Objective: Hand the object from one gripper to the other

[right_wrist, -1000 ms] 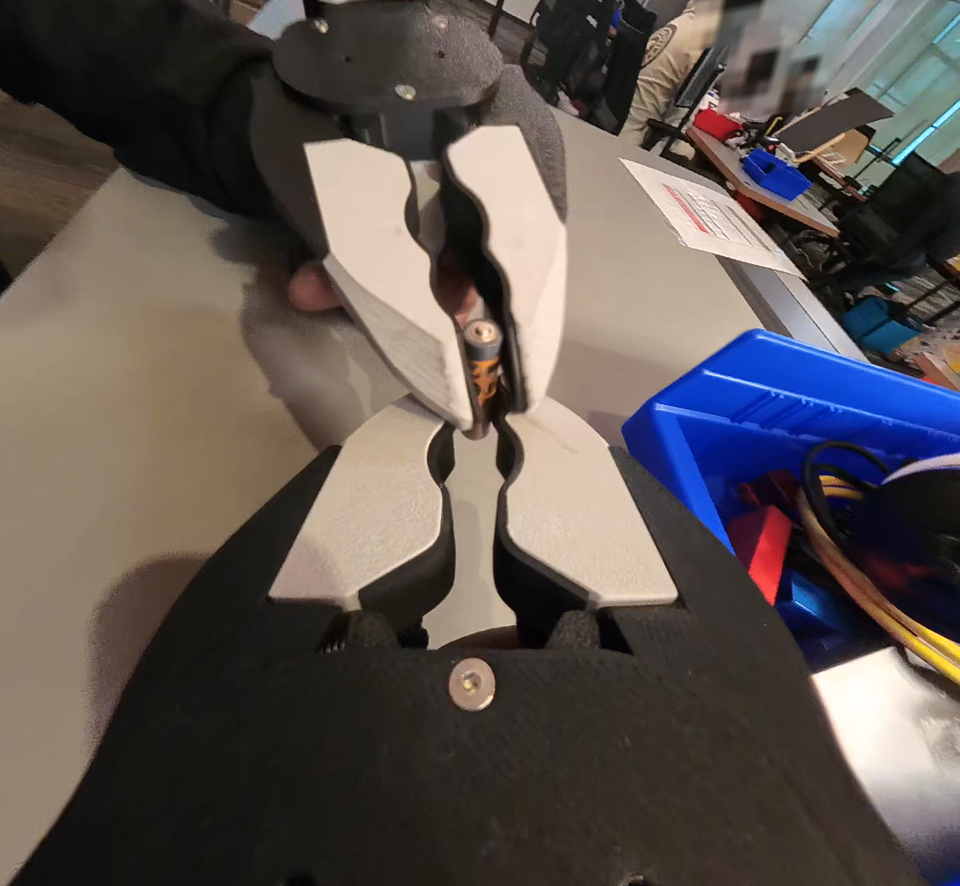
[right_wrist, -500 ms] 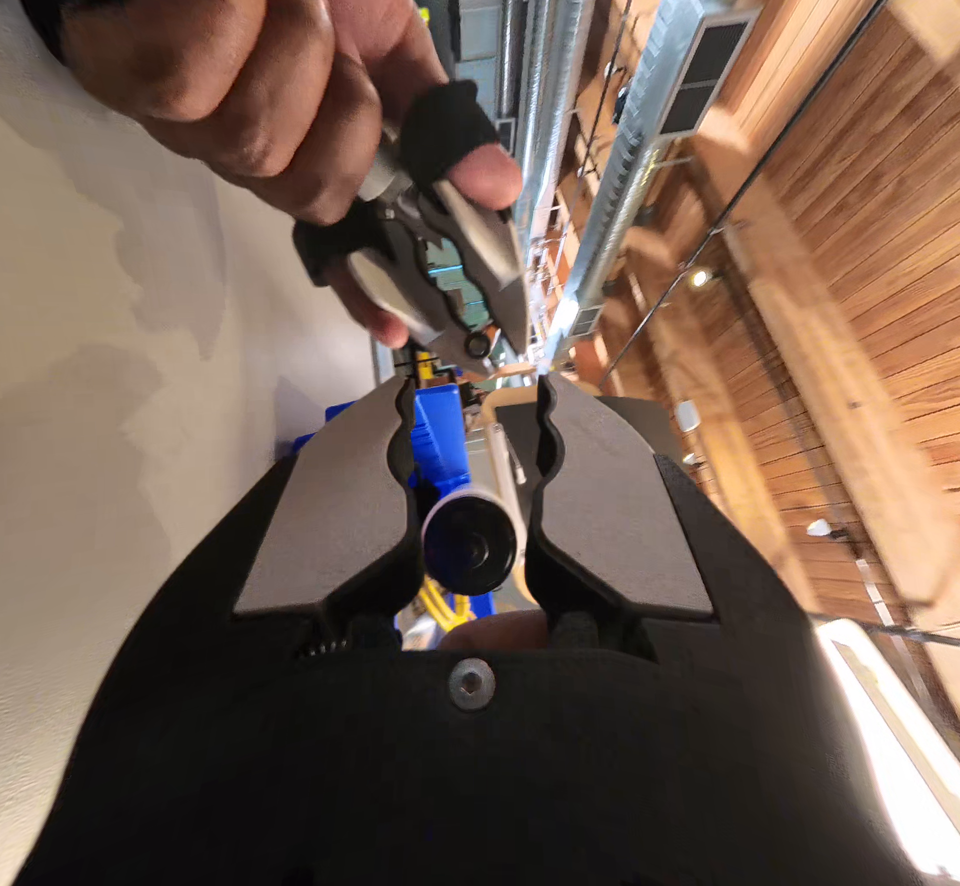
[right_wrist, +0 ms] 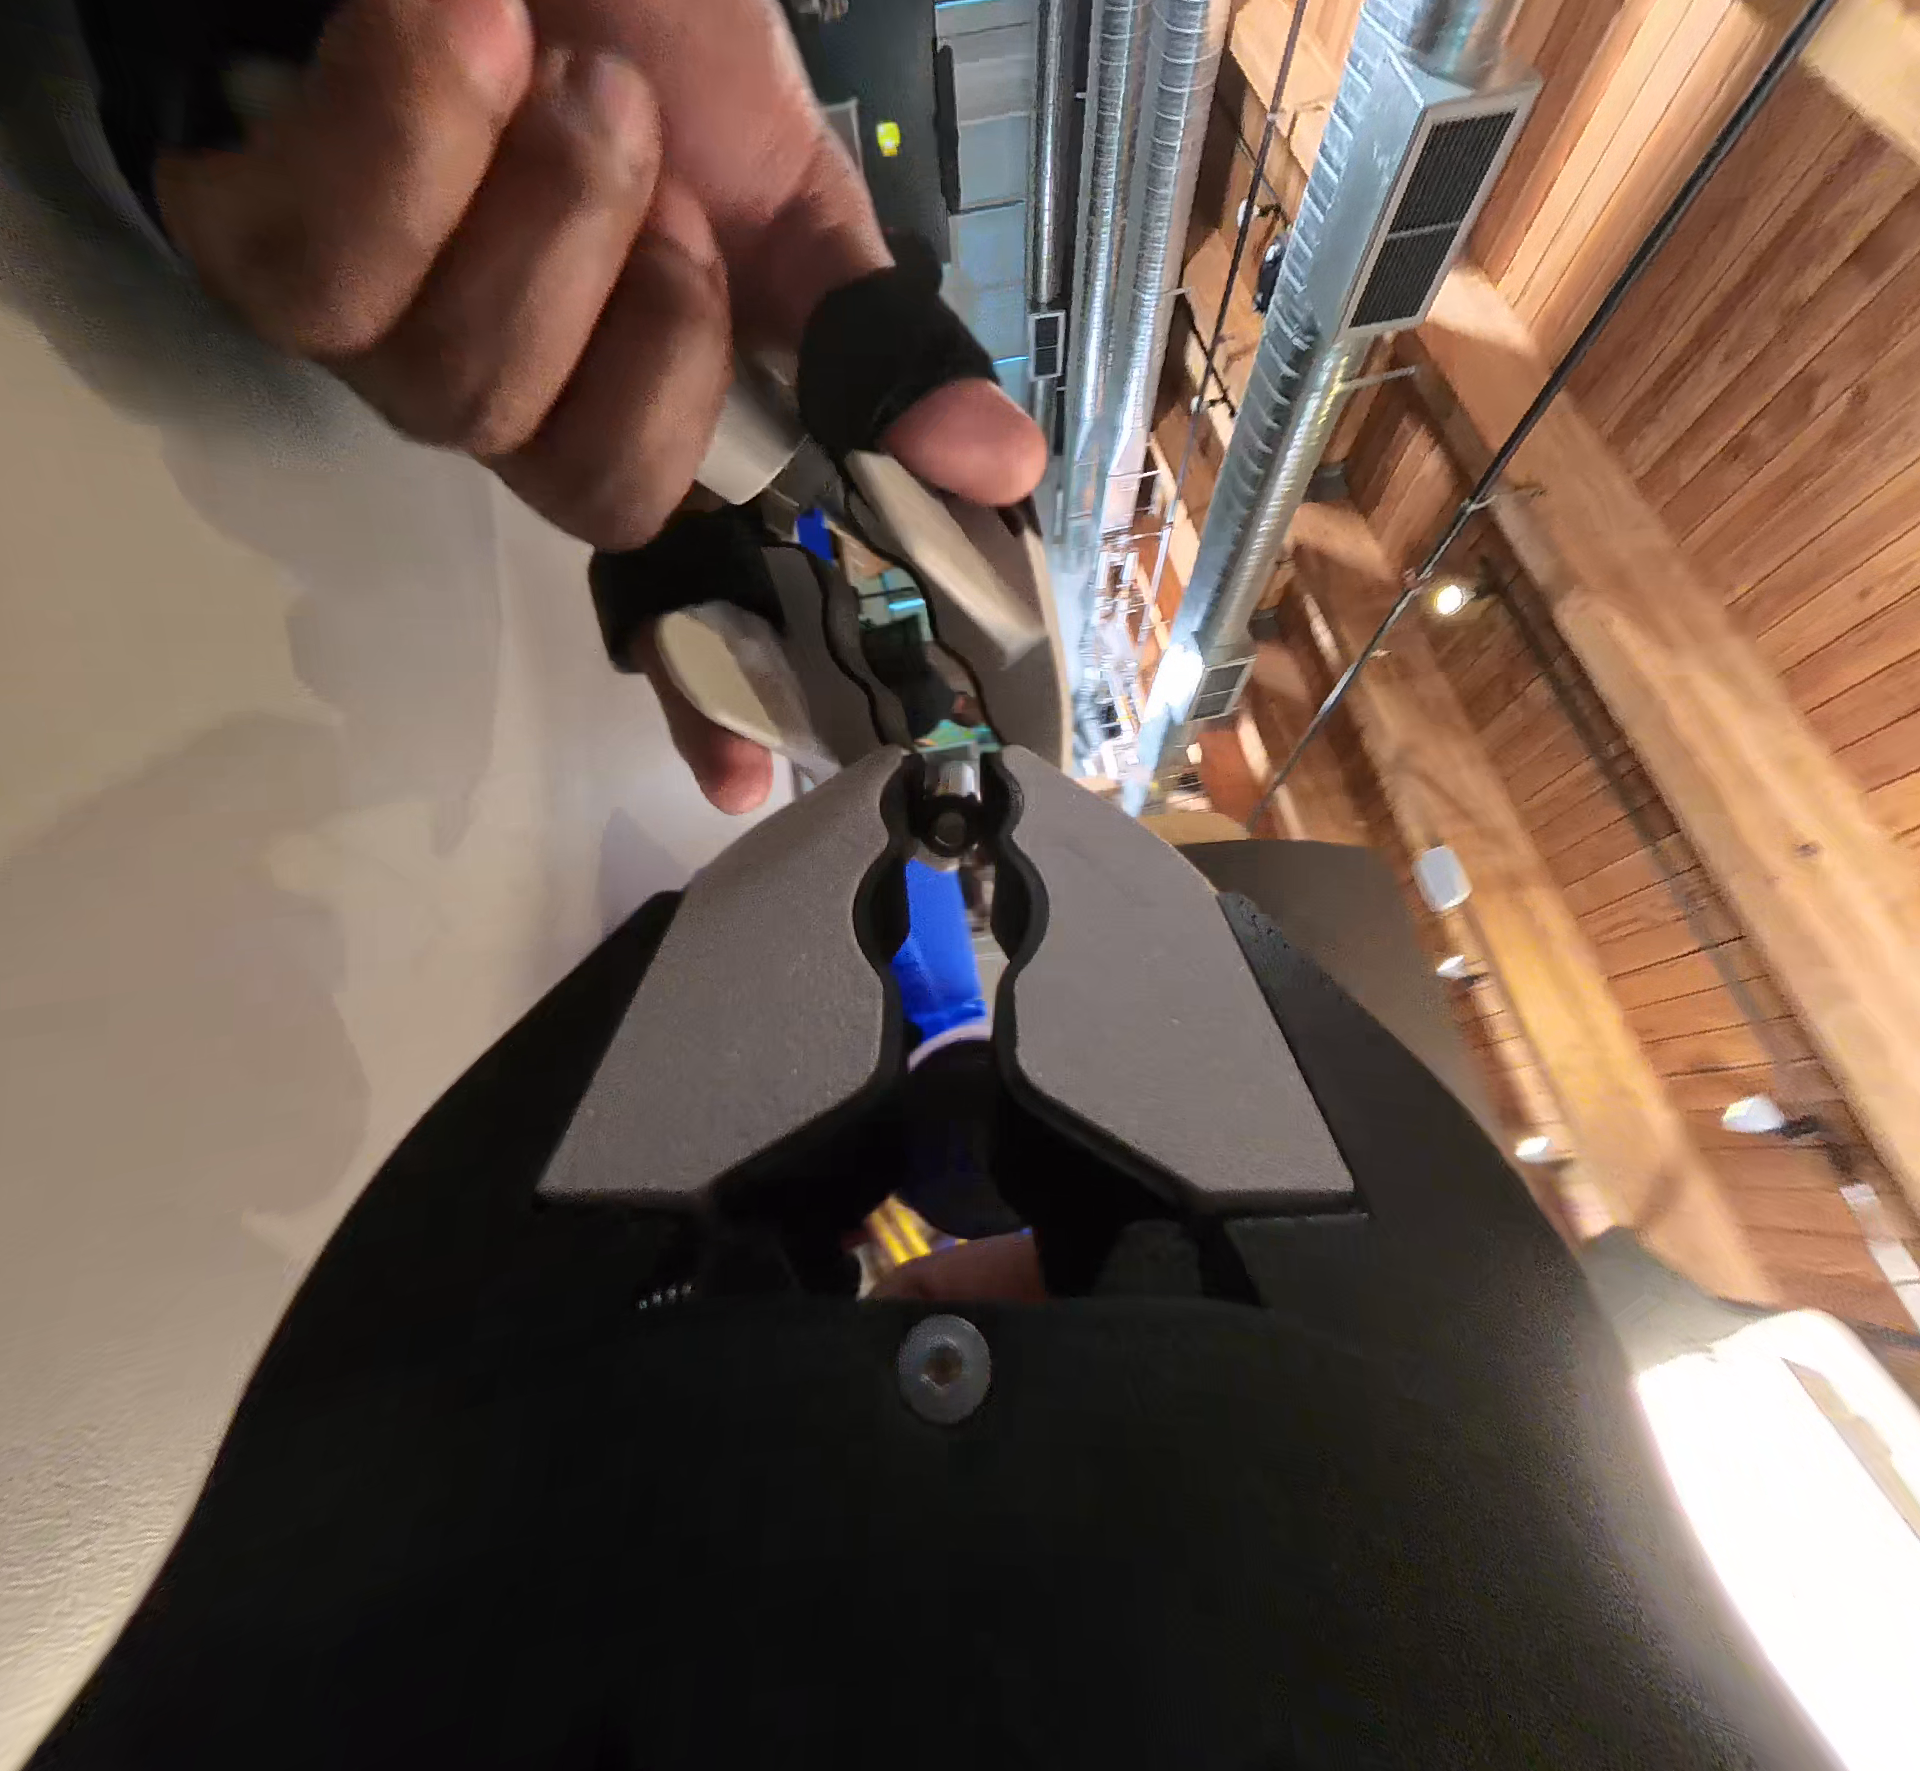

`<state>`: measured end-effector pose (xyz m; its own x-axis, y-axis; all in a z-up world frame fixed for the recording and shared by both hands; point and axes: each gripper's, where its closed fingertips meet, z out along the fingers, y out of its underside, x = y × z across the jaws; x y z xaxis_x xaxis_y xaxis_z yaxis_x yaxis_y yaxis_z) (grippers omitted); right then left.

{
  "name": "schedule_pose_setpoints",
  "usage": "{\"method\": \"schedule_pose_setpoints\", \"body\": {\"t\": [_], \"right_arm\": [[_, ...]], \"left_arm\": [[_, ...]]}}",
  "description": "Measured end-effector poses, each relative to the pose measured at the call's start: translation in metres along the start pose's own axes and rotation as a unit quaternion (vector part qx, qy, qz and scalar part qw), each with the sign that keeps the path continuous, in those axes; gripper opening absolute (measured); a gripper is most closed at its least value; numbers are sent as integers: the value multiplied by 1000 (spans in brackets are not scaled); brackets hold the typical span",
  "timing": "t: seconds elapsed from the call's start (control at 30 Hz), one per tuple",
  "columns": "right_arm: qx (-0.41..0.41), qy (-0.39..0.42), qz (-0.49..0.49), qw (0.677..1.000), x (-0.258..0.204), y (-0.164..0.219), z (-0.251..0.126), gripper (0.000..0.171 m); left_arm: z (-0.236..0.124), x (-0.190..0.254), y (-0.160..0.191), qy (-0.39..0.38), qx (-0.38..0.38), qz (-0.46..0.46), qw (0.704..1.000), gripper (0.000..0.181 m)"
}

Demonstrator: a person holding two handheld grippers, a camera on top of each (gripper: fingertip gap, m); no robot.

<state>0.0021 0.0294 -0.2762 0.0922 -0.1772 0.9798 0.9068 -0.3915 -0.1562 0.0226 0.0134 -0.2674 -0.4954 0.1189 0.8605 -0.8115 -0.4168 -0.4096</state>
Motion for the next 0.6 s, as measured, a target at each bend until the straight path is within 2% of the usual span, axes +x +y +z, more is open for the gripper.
{"method": "schedule_pose_setpoints", "body": {"t": [0.1, 0.17, 0.2, 0.23, 0.27, 0.33, 0.4, 0.47, 0.5, 0.6], "right_arm": [[14, -37, 151, 988, 6, 1, -2, 11], [30, -87, 293, 952, 7, 1, -2, 11], [40, -105, 357, 927, 10, 1, -3, 11], [48, -130, 415, 899, 10, 1, -3, 11], [52, -157, 467, 868, 9, 2, -3, 11], [48, -207, 537, 817, 1, 4, -3, 11], [41, -242, 572, 782, -9, 4, -3, 11], [33, -250, 593, 765, -13, 5, -2, 11], [28, -250, 599, 761, -14, 6, -1, 11], [18, -245, 596, 765, -14, 9, 0, 11]], "left_arm": [[-9, 7, -21, -23, 26, 89, 995, 45], [-16, 14, -29, -58, 16, 214, 975, 49], [-19, 15, -29, -83, -4, 293, 953, 50], [-22, 14, -26, -111, -34, 376, 919, 50], [-24, 11, -22, -141, -69, 460, 874, 51], [-30, 3, -22, -205, -108, 611, 757, 52], [-31, 2, -19, -229, -129, 725, 637, 52], [-29, -8, -3, -225, -177, 786, 548, 55], [-28, -14, 6, -220, -200, 798, 525, 55], [-24, -27, 25, -209, -240, 802, 506, 58]]}}
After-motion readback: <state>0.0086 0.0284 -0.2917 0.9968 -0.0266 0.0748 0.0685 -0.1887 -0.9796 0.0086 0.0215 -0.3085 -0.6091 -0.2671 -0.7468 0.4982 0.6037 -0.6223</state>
